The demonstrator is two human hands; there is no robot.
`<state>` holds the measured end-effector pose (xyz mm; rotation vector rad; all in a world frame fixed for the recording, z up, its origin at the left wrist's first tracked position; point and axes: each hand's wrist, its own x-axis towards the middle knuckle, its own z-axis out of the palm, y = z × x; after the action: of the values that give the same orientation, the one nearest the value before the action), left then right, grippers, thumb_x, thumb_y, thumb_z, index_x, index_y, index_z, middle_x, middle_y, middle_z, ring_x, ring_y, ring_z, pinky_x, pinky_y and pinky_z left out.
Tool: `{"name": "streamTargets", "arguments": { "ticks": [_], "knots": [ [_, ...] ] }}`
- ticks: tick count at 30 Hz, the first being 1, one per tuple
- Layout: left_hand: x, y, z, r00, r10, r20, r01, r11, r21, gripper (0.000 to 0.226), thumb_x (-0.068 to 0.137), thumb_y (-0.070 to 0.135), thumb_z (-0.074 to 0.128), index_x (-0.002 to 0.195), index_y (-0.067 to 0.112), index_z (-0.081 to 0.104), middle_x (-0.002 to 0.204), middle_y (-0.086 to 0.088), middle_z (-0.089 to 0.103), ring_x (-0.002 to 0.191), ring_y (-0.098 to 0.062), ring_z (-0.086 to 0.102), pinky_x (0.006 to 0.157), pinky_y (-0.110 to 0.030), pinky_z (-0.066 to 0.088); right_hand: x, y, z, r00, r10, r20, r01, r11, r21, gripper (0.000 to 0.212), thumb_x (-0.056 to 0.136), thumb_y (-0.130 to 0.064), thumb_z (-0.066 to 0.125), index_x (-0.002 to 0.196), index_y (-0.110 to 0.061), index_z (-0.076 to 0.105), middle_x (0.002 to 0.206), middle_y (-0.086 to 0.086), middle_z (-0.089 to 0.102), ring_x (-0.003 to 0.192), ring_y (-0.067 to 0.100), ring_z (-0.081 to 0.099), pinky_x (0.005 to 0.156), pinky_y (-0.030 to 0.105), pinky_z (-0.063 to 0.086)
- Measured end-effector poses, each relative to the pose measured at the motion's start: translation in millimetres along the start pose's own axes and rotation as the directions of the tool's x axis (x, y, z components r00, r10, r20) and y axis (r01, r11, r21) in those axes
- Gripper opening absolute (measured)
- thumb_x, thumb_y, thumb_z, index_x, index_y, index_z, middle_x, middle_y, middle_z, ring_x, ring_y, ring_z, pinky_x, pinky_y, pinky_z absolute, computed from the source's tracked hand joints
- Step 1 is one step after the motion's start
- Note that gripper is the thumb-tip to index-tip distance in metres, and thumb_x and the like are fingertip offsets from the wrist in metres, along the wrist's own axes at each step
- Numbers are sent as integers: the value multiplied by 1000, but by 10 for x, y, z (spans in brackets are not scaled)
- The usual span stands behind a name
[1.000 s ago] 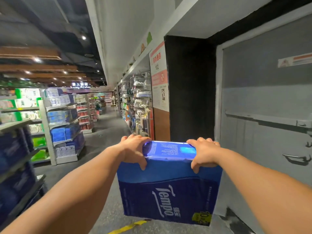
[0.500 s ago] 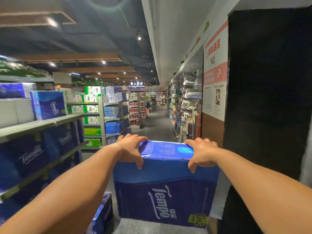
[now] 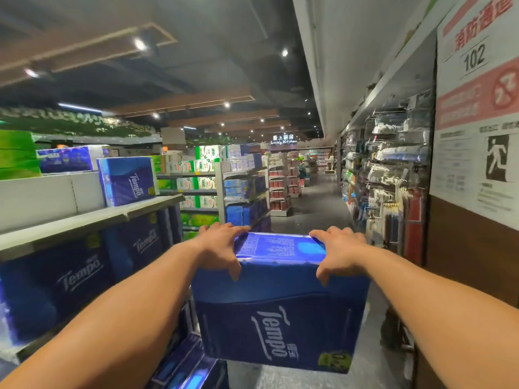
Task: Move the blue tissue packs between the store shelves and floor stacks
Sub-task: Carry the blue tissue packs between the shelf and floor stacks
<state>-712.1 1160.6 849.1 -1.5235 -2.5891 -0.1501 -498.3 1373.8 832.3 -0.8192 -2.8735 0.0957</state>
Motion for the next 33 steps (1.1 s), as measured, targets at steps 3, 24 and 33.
{"name": "streamTargets", "arguments": {
  "ticks": [3, 24, 33],
  "knots": [
    [457, -270, 158, 997, -78, 13, 78, 996, 33, 117, 39, 68, 73, 146, 40, 37, 129, 8, 50, 123, -23, 42, 103, -50, 32, 797, 51, 207, 997, -72, 32, 71, 997, 20, 114, 48, -54, 79, 148, -44, 25, 126, -2, 44, 117, 24, 40, 91, 42, 33],
    [2489, -2318, 661, 794, -607, -33, 606, 788, 109, 115, 35, 71, 72, 141, 42, 42, 116, 13, 54, 111, -20, 50, 97, -48, 37, 5138, -894, 927, 768, -628, 125, 622, 778, 84, 114, 56, -53, 82, 153, -37, 25, 146, 4, 38, 133, 32, 34, 106, 50, 36],
    [3472, -3342, 674, 733, -676, -71, 679, 721, 138, 115, 35, 74, 69, 141, 45, 38, 117, 15, 50, 112, -18, 44, 99, -51, 34, 6751, -1441, 1138, 719, -691, 74, 676, 721, 154, 120, 49, -56, 80, 153, -38, 24, 144, 1, 39, 131, 30, 35, 106, 51, 33]
  ]
}}
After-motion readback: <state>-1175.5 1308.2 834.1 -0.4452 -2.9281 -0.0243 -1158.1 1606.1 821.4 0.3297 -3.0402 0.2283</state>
